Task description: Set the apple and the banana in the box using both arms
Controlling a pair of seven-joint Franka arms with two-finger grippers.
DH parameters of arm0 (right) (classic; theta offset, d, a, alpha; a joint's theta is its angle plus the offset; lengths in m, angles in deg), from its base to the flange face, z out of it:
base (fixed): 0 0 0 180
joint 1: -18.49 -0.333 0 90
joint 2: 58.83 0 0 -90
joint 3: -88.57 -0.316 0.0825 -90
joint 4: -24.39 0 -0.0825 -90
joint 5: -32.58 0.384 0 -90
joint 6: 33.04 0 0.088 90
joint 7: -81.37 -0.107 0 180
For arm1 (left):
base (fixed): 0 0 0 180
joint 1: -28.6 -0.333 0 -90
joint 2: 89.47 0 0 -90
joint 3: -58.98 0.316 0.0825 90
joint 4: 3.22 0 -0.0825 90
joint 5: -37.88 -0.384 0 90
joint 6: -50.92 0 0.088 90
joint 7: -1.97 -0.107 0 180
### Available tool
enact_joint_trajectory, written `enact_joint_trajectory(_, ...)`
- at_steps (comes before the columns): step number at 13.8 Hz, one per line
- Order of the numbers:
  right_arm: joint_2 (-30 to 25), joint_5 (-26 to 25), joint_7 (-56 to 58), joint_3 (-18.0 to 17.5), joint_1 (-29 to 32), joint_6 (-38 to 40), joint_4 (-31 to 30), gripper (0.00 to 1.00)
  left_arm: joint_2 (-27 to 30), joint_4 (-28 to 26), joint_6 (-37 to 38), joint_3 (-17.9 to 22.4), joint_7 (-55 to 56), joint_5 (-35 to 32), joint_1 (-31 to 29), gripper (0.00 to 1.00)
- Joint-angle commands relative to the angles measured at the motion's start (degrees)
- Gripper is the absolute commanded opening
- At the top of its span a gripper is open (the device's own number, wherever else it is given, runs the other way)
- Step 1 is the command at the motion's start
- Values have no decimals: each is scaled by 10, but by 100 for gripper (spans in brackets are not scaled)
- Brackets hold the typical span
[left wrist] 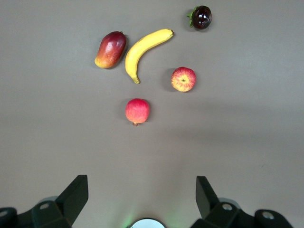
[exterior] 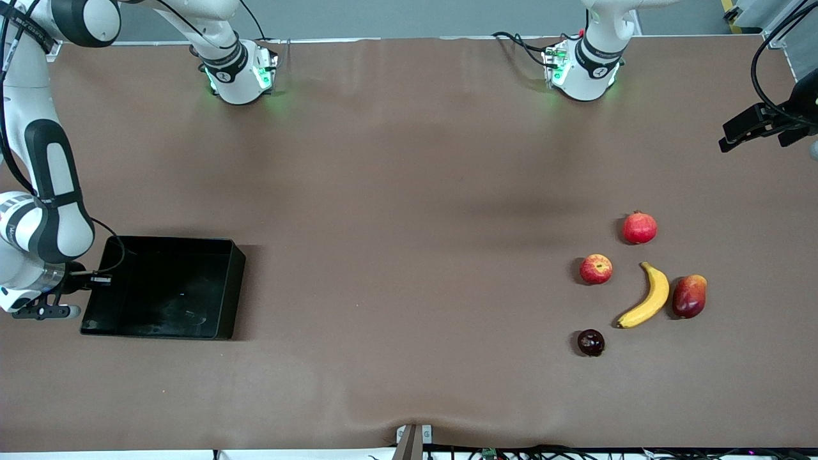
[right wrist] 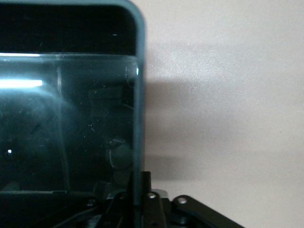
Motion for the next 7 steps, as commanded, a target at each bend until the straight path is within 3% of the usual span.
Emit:
enact_joint_trajectory(1, -2, 5, 8, -8, 8, 6, 9, 0, -5, 3, -7, -2, -8, 3, -4, 100)
enact_joint_trajectory(7, -37, 14, 6, -20, -1, 54, 35, 0, -5, 2, -7, -2, -8, 3, -4, 100)
